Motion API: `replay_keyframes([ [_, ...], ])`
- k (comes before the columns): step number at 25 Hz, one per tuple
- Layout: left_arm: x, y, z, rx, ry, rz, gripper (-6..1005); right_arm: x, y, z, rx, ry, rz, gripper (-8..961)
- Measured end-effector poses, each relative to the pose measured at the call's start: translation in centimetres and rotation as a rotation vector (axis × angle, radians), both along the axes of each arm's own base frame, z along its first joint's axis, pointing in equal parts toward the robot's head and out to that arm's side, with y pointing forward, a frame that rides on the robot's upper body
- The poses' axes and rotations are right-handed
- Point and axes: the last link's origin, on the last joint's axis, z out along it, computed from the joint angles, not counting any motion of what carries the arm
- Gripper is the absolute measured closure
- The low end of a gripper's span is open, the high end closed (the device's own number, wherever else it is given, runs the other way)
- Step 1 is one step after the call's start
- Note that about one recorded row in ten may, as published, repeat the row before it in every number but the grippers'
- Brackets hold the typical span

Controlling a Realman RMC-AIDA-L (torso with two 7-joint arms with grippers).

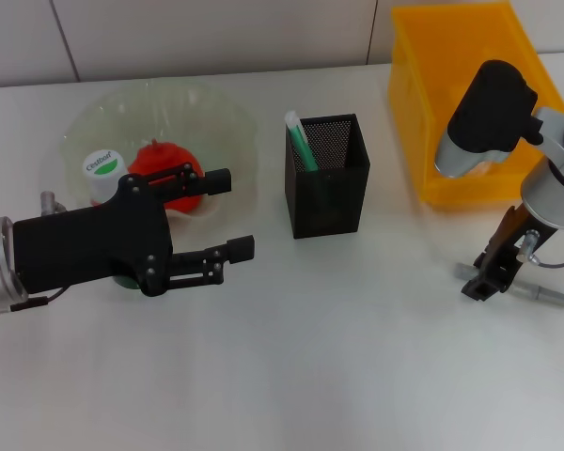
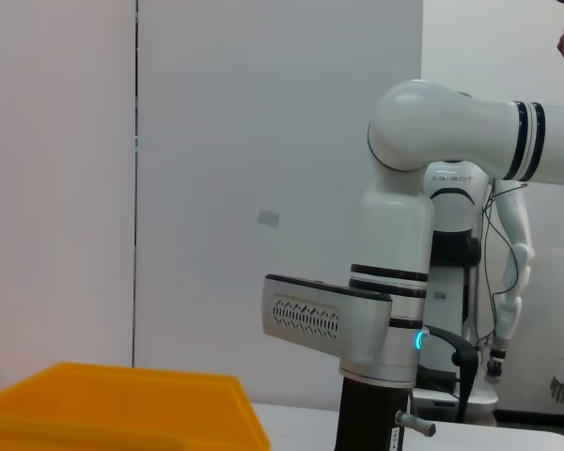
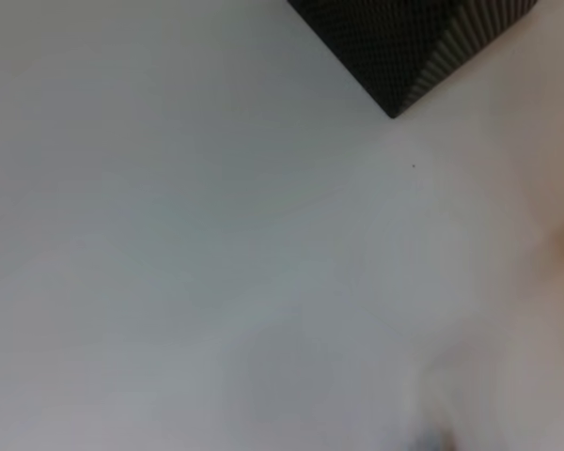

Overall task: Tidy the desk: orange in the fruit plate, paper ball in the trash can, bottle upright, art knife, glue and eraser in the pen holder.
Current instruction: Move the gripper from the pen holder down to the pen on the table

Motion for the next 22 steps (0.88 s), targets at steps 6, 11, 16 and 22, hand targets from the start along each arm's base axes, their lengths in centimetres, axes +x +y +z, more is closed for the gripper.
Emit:
replay_keyframes([
  [6, 0.03, 0.02, -0.01, 0.0, 0.0, 0.0, 208, -0.08, 0.18, -0.04, 0.013, 0.002, -0.001, 578],
  [11, 0.04, 0.02, -0.01, -0.001, 0.0, -0.001, 208, -0.16, 0.33, -0.01, 0.026, 0.002, -0.004, 638],
  [16, 0.07, 0.05, 0.03, 0.0, 0.0, -0.003, 208, -0.32, 0.42, -0.05, 0.03, 0.0, -0.006, 701],
  [22, 0.11, 0.09, 0.06, 0.0, 0.0, -0.005, 208, -0.17, 0.34, -0.3, 0.021, -0.002, -0.019, 766],
])
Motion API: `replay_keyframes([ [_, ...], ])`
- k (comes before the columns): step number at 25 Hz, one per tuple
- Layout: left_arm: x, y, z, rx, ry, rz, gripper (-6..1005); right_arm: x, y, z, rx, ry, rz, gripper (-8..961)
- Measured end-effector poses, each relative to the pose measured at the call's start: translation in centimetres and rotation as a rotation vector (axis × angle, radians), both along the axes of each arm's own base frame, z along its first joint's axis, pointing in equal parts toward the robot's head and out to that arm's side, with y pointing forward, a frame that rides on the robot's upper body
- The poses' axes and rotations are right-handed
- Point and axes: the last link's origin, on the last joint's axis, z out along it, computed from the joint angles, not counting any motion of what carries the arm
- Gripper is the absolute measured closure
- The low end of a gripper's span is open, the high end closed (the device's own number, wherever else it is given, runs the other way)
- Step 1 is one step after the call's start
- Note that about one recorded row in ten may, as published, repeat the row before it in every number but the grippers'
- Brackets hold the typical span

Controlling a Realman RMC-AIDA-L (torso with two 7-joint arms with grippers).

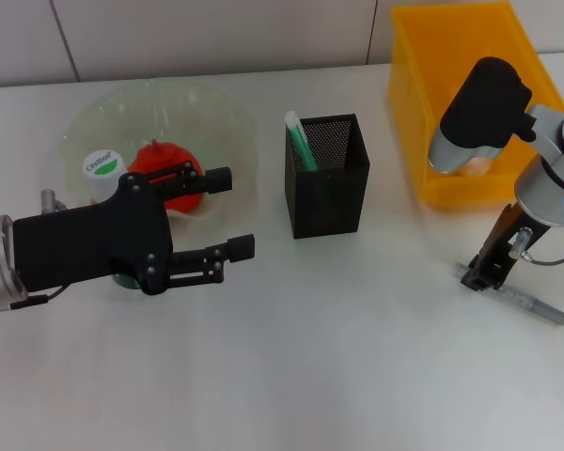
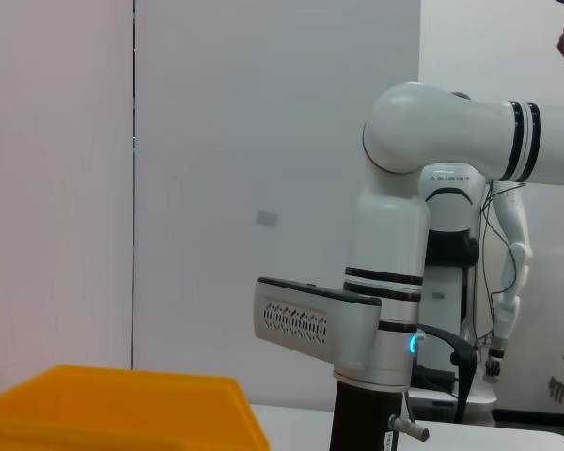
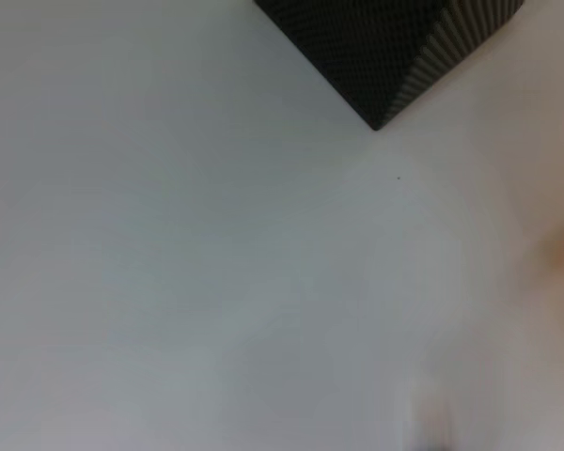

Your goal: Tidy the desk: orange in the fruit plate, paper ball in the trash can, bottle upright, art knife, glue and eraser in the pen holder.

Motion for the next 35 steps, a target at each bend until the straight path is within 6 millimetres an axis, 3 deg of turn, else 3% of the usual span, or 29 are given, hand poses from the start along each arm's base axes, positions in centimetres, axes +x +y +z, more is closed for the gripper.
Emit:
replay_keyframes([
  [15, 0.0, 0.0, 0.1, 0.004, 0.001, 0.0, 208, -0.2, 0.3, 0.1, 0.016, 0.002, 0.002, 794],
  [20, -0.1, 0.0, 0.2, 0.006, 0.0, 0.001, 208, -2.1, 0.5, 1.2, 0.059, 0.059, 0.031, 807],
  [26, -0.1, -0.1, 0.2, 0.005, -0.001, 0.0, 207, -5.9, 0.4, 4.6, 0.187, 0.113, 0.144, 811],
  [35, 0.0, 0.0, 0.2, 0.015, -0.004, -0.008, 207, -8.6, 0.9, 6.1, 0.315, 0.228, 0.266, 814],
])
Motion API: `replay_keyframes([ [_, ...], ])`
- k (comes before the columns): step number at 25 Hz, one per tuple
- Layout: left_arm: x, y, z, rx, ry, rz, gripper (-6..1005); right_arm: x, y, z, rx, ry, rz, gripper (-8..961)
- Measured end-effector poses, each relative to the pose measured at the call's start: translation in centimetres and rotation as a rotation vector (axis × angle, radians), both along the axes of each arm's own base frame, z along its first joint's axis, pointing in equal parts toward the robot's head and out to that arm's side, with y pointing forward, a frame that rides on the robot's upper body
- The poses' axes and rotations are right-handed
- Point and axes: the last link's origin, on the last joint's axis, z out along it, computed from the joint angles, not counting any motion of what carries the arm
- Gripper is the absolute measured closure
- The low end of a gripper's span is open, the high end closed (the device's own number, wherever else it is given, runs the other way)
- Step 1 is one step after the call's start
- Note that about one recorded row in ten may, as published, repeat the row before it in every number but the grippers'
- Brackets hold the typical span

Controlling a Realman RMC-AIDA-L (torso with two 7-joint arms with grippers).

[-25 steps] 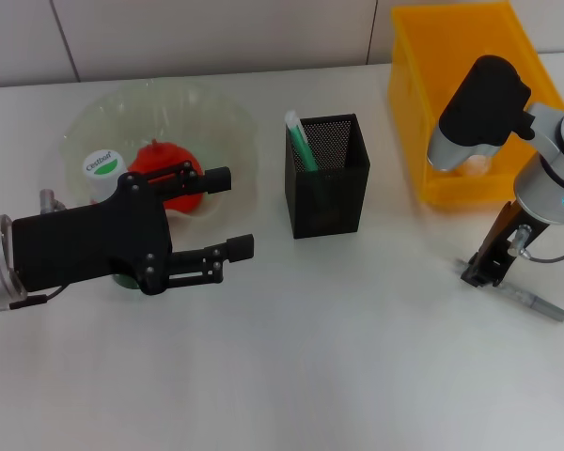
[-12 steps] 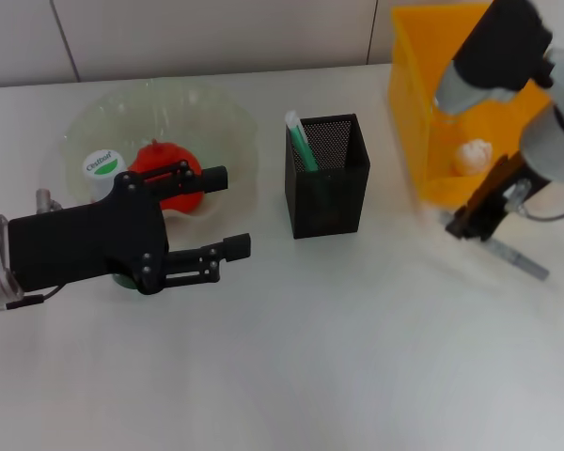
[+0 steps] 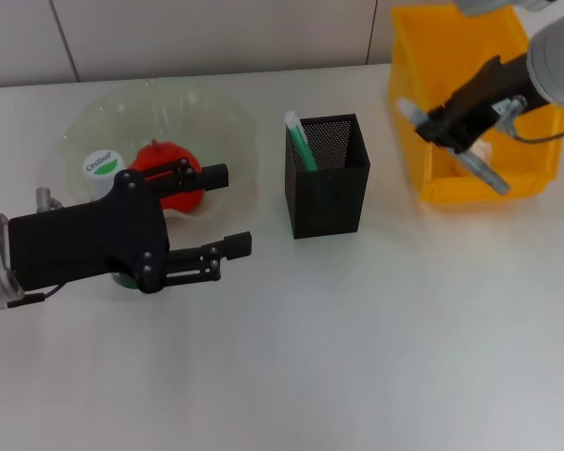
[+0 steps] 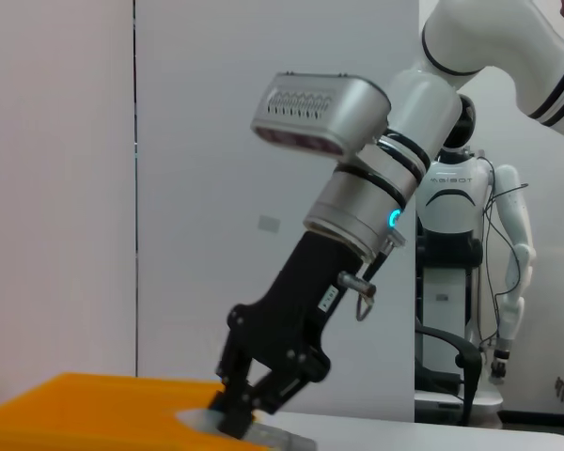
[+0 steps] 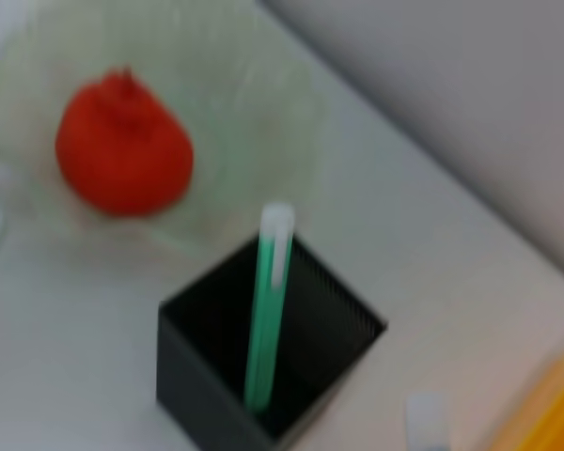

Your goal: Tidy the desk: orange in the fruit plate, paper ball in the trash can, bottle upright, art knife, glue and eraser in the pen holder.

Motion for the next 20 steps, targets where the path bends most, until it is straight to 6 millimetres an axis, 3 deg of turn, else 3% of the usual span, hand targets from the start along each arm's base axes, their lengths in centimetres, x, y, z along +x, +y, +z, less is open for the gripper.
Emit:
replay_keyframes([
  [10, 0.3, 0.1, -0.1, 0.001, -0.006, -0.01, 207, -1.7, 0.0, 2.6, 0.118, 0.342, 0.191, 814],
  [14, 0.4, 0.1, -0.2, 0.0, -0.009, -0.011, 207, -1.0, -0.6, 3.2, 0.111, 0.469, 0.255, 815],
  [20, 0.4, 0.0, -0.2, -0.002, -0.014, -0.011, 207, 2.0, -0.7, 3.0, 0.104, 0.663, 0.295, 816],
])
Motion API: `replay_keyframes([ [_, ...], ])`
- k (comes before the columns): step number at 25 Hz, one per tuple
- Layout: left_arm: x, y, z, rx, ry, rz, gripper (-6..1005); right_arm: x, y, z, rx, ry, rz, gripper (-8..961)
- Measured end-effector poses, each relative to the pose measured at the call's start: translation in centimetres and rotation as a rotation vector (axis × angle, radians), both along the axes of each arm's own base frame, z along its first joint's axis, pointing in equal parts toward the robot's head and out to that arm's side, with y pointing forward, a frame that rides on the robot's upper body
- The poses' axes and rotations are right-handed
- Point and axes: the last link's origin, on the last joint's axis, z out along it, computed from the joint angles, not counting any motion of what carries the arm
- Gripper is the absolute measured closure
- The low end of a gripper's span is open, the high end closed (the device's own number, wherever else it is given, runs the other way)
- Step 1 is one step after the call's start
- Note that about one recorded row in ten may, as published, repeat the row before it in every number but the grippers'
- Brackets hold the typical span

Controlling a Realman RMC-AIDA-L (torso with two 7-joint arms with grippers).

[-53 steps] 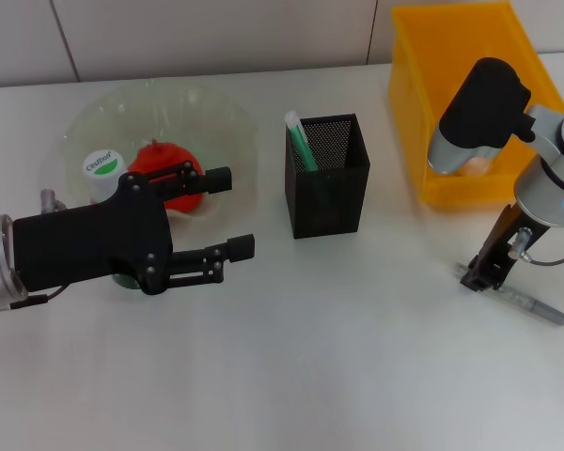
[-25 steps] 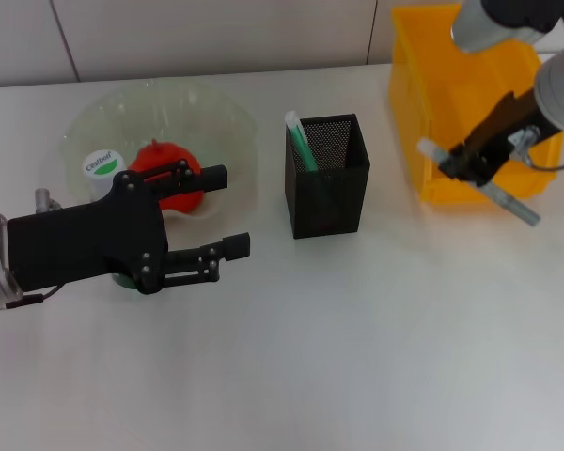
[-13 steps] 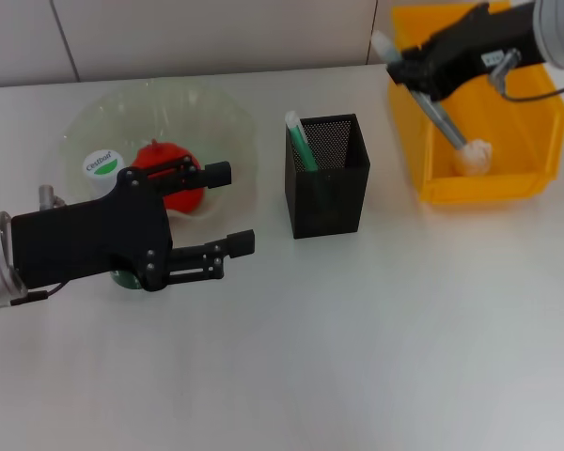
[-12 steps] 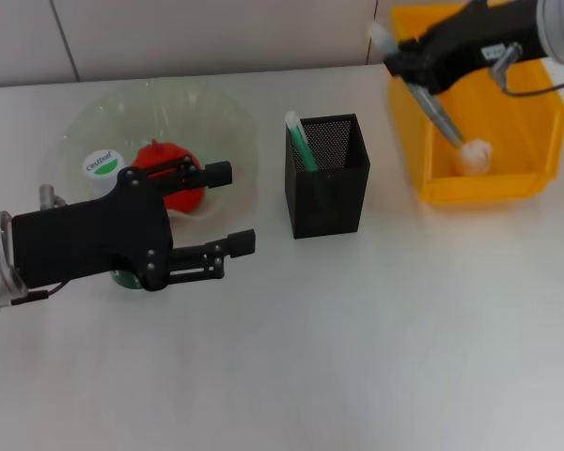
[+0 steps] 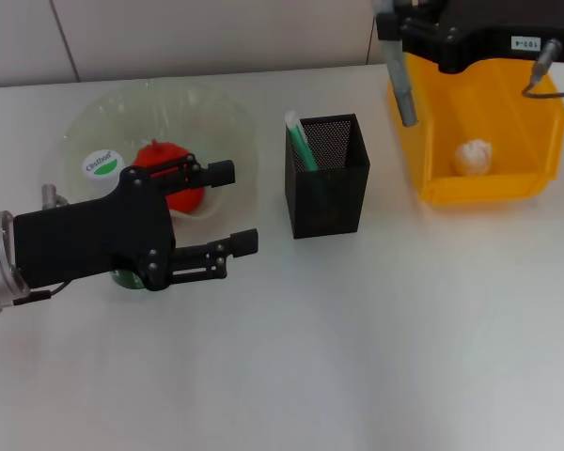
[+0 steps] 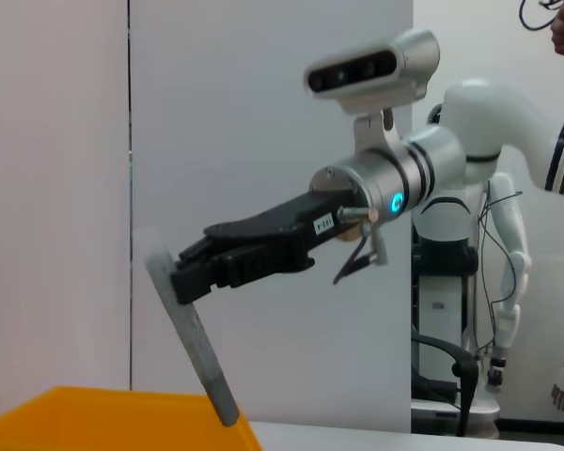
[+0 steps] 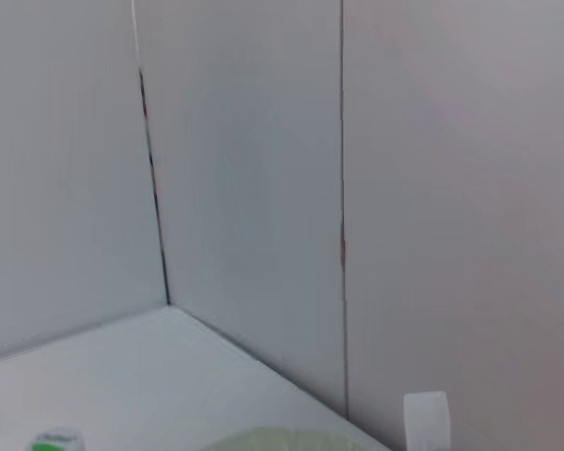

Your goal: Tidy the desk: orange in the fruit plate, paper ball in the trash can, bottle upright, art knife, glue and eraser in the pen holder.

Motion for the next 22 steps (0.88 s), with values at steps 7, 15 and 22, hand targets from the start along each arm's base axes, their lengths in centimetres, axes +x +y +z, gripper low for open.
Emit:
replay_keyframes([
  [7, 0.1, -0.1, 0.0, -0.006, -0.005, -0.005, 207, 1.9, -0.5, -1.3, -0.024, 0.092, 0.084, 817],
  [15, 0.1, -0.2, 0.0, -0.005, -0.006, -0.013, 207, 2.8, 0.5, -3.5, -0.061, 0.11, 0.093, 817],
  [22, 0.1, -0.3, -0.1, -0.008, -0.009, -0.015, 207, 2.8, 1.4, -4.5, -0.061, 0.107, 0.124, 818],
])
